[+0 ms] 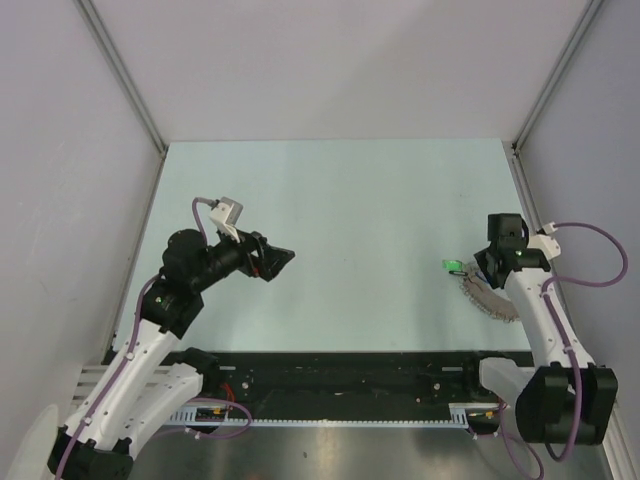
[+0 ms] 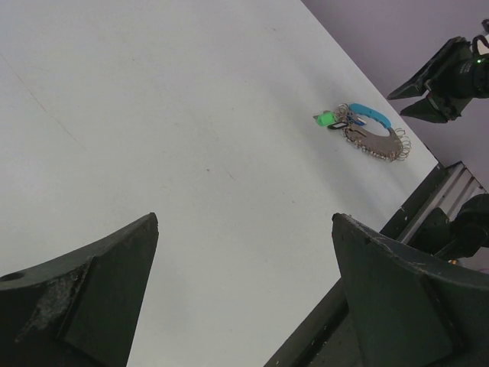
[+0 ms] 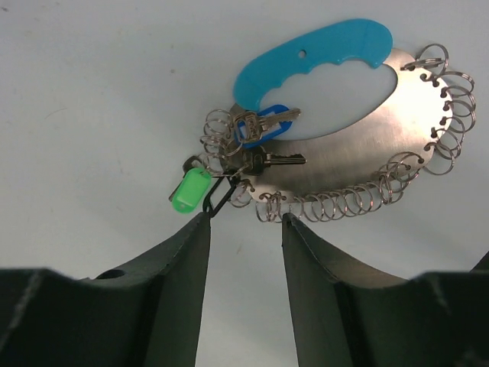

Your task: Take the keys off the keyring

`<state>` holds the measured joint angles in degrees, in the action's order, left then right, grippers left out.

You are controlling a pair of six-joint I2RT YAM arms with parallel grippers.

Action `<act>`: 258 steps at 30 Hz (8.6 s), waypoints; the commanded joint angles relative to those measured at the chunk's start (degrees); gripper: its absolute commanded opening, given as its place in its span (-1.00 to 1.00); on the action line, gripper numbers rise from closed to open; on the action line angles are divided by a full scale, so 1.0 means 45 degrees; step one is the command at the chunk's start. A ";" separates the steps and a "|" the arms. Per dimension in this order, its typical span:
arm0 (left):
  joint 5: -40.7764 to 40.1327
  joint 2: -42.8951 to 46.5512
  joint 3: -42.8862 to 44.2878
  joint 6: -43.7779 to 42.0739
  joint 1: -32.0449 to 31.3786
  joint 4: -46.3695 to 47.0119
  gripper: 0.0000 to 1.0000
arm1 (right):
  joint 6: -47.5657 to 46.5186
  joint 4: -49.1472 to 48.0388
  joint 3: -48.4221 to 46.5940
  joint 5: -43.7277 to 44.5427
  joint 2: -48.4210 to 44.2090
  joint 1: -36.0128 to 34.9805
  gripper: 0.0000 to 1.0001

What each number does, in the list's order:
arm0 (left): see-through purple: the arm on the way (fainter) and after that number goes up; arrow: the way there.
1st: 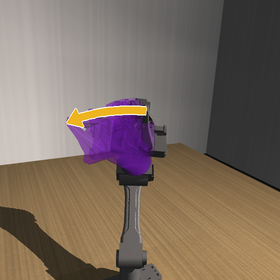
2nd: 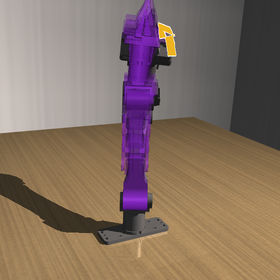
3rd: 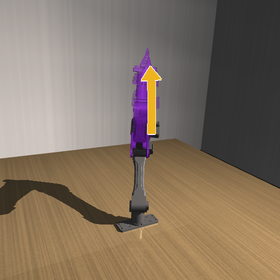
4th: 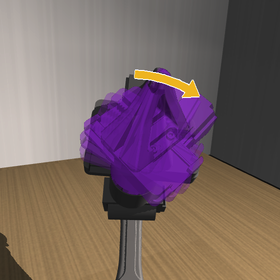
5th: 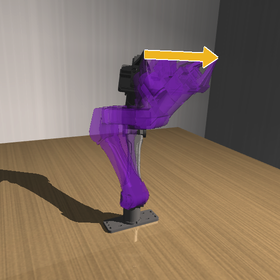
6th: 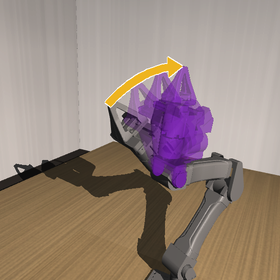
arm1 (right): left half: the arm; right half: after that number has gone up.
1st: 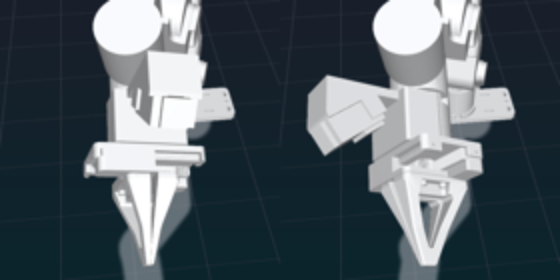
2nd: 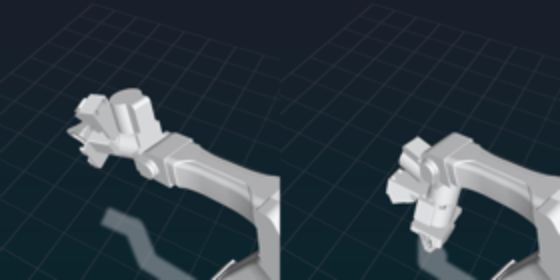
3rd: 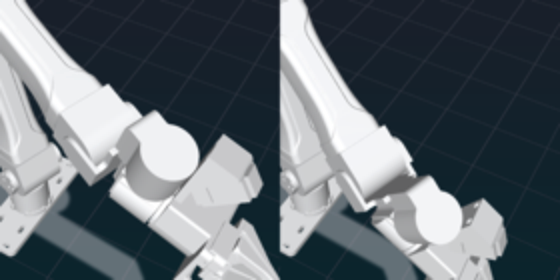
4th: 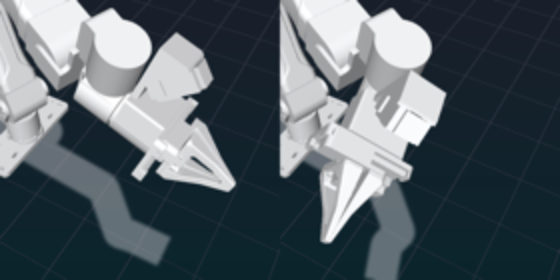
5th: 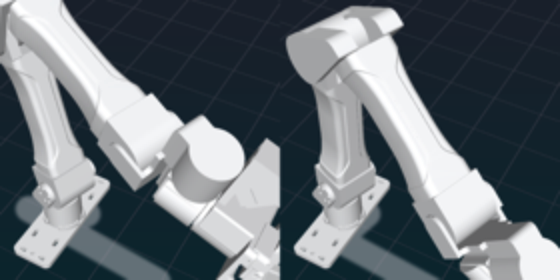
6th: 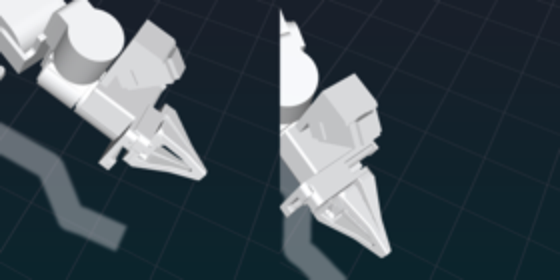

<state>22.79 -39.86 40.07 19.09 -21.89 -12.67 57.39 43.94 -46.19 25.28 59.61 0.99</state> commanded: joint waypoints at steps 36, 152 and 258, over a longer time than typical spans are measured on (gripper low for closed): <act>-0.0122 -0.0088 -0.0019 0.0152 -0.0057 0.0139 1.00 | 0.1526 -0.3222 0.0265 -0.3077 0.5717 0.1010 -0.41; -0.4887 -0.0088 0.0489 0.0464 0.0099 -0.2009 0.97 | -0.4649 -0.7286 -0.3640 -0.5796 0.8959 -1.0435 0.04; 0.4311 -1.1221 0.0684 0.4234 -0.1972 0.4613 -0.80 | -0.9081 -1.4531 0.3254 -0.5931 0.2690 -1.3424 -0.99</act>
<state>39.27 -90.89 40.32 39.83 -30.22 9.06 17.26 -18.48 -31.44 -3.53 73.87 -59.09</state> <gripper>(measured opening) 0.213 0.018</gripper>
